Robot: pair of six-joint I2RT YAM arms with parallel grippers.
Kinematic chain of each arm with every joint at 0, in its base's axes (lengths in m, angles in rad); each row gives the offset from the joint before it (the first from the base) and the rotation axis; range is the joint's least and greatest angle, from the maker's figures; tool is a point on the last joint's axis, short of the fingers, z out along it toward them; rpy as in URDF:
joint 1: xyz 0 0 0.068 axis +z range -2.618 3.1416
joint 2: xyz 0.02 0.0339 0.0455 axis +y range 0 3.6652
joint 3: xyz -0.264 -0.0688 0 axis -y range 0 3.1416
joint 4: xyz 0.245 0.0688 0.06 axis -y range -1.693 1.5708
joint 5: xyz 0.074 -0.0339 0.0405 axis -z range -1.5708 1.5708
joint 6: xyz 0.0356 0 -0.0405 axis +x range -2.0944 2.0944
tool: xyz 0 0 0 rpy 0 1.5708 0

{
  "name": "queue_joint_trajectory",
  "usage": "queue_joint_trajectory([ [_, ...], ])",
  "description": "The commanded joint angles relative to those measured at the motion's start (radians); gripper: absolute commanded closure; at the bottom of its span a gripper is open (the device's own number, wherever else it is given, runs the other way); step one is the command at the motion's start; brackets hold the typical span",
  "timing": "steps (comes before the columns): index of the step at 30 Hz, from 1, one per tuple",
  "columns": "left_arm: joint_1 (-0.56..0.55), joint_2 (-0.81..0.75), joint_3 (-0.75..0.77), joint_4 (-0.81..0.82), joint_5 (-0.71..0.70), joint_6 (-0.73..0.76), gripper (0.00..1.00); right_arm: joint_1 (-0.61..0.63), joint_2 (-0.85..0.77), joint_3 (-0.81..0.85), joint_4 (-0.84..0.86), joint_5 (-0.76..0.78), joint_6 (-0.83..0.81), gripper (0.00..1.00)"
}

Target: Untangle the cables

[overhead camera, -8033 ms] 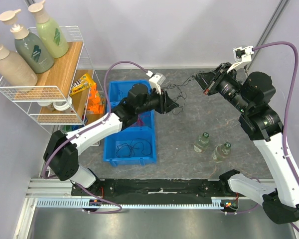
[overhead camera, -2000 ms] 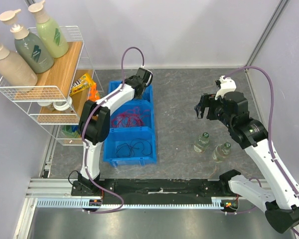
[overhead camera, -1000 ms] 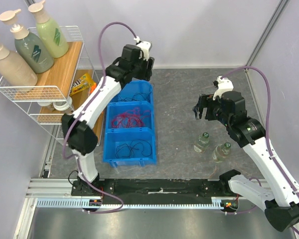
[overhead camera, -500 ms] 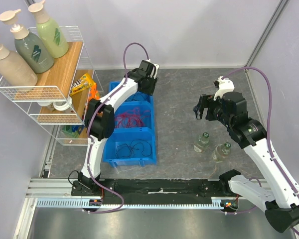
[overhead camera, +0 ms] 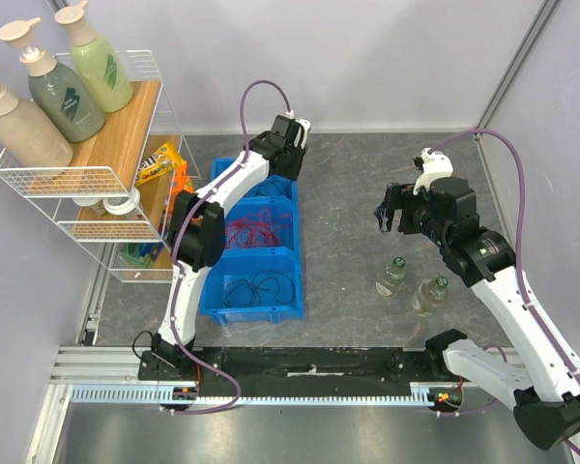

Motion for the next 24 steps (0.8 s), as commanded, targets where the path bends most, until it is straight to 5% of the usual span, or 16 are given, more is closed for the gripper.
queue_joint_trajectory([
  [1, -0.001, 0.03, 0.036, 0.038, 0.017, -0.031, 0.56, 0.002, 0.009, 0.012, 0.007, 0.012, -0.01, 0.13],
  [6, 0.001, 0.045, 0.035, 0.038, 0.02, -0.033, 0.55, 0.002, 0.012, 0.009, 0.01, 0.014, -0.011, 0.13],
  [11, 0.001, 0.047, 0.027, 0.049, 0.005, -0.027, 0.67, 0.002, 0.017, 0.006, 0.013, 0.014, -0.01, 0.13],
  [17, 0.001, 0.036, 0.015, 0.056, -0.003, -0.007, 0.97, 0.002, 0.012, 0.007, 0.013, 0.012, -0.011, 0.13],
  [24, 0.001, -0.06, -0.085, 0.081, -0.024, -0.002, 0.98, 0.0, 0.009, 0.007, 0.013, 0.012, -0.008, 0.13],
])
